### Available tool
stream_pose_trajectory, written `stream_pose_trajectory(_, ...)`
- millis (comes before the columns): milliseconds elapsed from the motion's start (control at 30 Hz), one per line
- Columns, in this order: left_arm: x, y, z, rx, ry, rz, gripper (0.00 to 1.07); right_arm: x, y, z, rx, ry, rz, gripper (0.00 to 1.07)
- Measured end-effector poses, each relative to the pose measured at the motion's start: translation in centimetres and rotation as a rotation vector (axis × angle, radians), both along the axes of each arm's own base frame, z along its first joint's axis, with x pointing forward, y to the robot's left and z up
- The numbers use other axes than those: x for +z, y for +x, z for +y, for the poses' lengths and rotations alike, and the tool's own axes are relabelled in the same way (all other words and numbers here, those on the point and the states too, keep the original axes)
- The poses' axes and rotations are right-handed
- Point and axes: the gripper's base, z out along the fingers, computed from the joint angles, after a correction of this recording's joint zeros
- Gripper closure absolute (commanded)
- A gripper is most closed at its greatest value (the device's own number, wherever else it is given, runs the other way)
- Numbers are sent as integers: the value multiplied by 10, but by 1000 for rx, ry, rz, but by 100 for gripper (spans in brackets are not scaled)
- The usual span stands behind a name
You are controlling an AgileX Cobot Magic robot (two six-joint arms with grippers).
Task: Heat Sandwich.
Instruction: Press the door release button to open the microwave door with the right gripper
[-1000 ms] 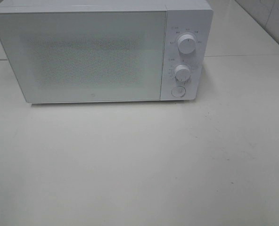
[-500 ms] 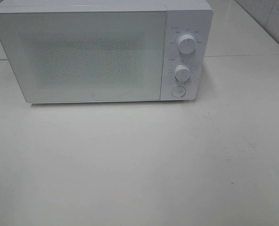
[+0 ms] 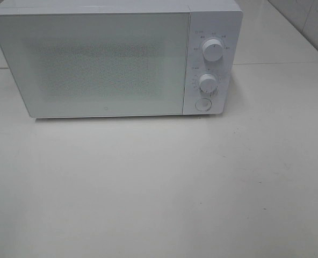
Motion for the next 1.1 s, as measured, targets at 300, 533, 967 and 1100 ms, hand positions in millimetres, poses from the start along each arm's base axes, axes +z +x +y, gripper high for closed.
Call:
stream_pose_trajectory(300,0,0,0,0,0,0,30,-1,0,0,2,3,3,39)
stream_pose_trajectory(533,0,0,0,0,0,0,30,-1,0,1,3,5,3,39)
stream_pose_trajectory(967,0,0,0,0,0,0,30,-1,0,1,4,4,3,39)
stream_pose_trajectory(1100,0,0,0,0,0,0,30,-1,0,1,4,4,3,39)
